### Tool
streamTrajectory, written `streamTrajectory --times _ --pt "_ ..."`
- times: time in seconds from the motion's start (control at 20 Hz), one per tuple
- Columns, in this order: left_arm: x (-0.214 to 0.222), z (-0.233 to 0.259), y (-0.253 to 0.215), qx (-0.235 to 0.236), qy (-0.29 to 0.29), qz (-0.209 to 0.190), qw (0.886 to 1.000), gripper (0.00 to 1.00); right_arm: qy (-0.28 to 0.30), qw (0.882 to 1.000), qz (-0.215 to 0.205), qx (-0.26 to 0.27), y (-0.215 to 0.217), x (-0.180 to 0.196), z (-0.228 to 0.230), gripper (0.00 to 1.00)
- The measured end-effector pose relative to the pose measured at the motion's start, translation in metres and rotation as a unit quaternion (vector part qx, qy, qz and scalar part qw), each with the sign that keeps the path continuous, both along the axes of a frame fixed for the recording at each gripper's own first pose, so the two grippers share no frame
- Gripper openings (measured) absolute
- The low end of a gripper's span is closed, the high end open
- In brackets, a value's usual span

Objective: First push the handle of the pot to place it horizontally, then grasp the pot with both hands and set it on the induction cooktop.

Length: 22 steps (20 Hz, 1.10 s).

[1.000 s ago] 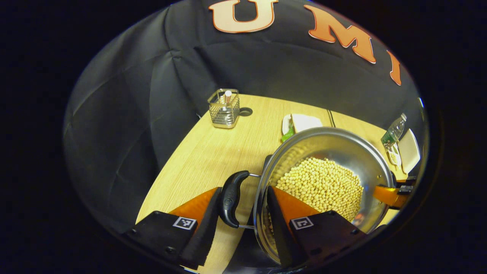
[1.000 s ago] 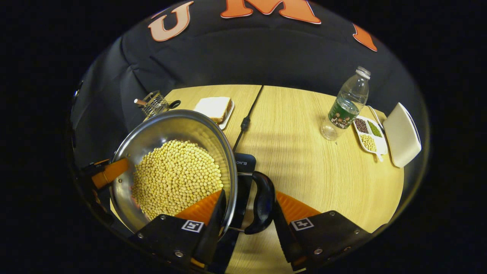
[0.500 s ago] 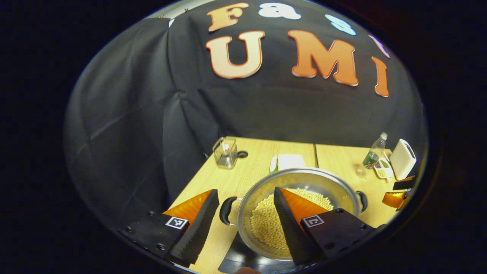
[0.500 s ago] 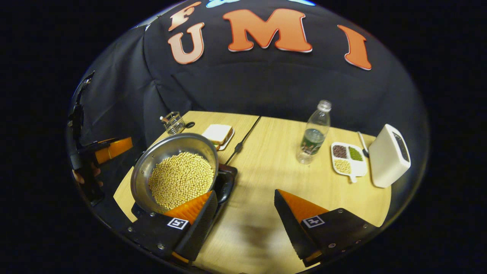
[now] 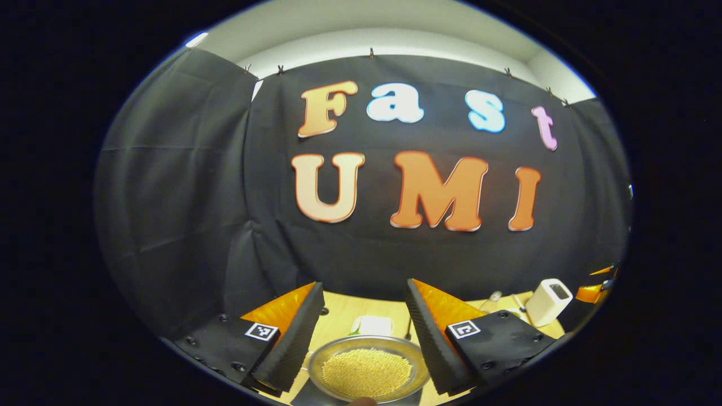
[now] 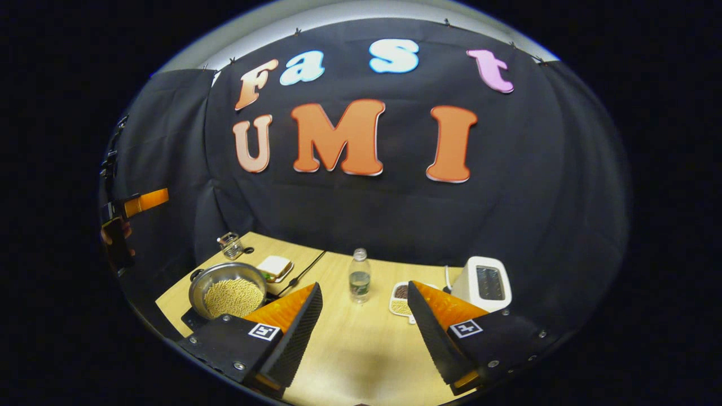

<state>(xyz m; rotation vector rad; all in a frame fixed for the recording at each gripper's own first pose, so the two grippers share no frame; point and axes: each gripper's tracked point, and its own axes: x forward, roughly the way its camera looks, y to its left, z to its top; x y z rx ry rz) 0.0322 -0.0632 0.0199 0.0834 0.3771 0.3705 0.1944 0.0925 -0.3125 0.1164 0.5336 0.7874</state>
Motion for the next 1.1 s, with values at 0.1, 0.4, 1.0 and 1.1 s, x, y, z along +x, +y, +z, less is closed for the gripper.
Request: streamTrajectory --times 0.1,0.4,1.0,1.1 --pt "-0.001 0.028 -0.018 0.005 -0.028 -0.015 0.999 0.92 -0.016 1.0 -0.014 0.014 -0.029 0.013 0.025 0.94" --pt "0.004 0.099 -0.058 0.028 -0.082 -0.056 0.995 0.96 -0.055 0.995 -0.071 0.043 -0.102 0.046 0.091 0.94" --pt "0.002 0.194 -0.101 0.058 -0.19 -0.096 0.975 0.96 -0.234 0.952 -0.153 0.126 -0.173 0.065 0.228 0.93" --pt "-0.002 0.206 -0.108 0.053 -0.213 -0.109 0.97 0.96 -0.26 0.942 -0.159 0.137 -0.172 0.063 0.244 0.93"
